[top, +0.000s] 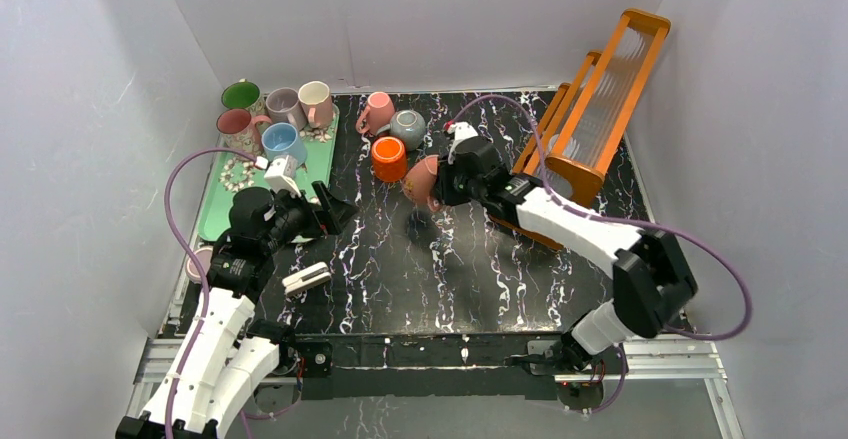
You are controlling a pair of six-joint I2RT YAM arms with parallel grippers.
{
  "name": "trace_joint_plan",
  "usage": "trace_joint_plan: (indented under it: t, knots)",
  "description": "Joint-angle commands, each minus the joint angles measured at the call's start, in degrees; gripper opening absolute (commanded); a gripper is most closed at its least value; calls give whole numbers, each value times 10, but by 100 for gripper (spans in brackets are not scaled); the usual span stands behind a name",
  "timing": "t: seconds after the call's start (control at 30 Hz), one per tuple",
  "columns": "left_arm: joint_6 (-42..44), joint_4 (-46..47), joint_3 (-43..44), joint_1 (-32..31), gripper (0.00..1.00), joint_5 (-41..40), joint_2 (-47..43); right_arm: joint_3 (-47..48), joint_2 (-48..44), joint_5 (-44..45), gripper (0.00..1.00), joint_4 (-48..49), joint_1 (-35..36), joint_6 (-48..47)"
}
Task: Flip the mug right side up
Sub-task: Turn over the cup at the center of the board.
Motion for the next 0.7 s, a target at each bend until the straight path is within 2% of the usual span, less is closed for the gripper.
trace_joint_plan:
  t: [0.0, 0.23, 0.37, 0.5, 0.67]
  knots:
    - [-79, 43, 18, -1, 88, 75, 1, -25, -88, -89, 1, 168, -2, 80]
    - [-206, 202, -9, -2, 85, 183, 2, -98, -140, -183, 1, 355, -2, 204]
    - [-281, 302, -30, -2, 83, 206, 5, -144, -149, -193, 1, 486, 1, 307]
    - [-380, 415, -64, -2, 80, 218, 6, -146, -124, -205, 1, 583, 9, 369]
    - [-398, 434, -69, -2, 77, 213, 10, -120, -91, -211, 1, 644, 29, 423]
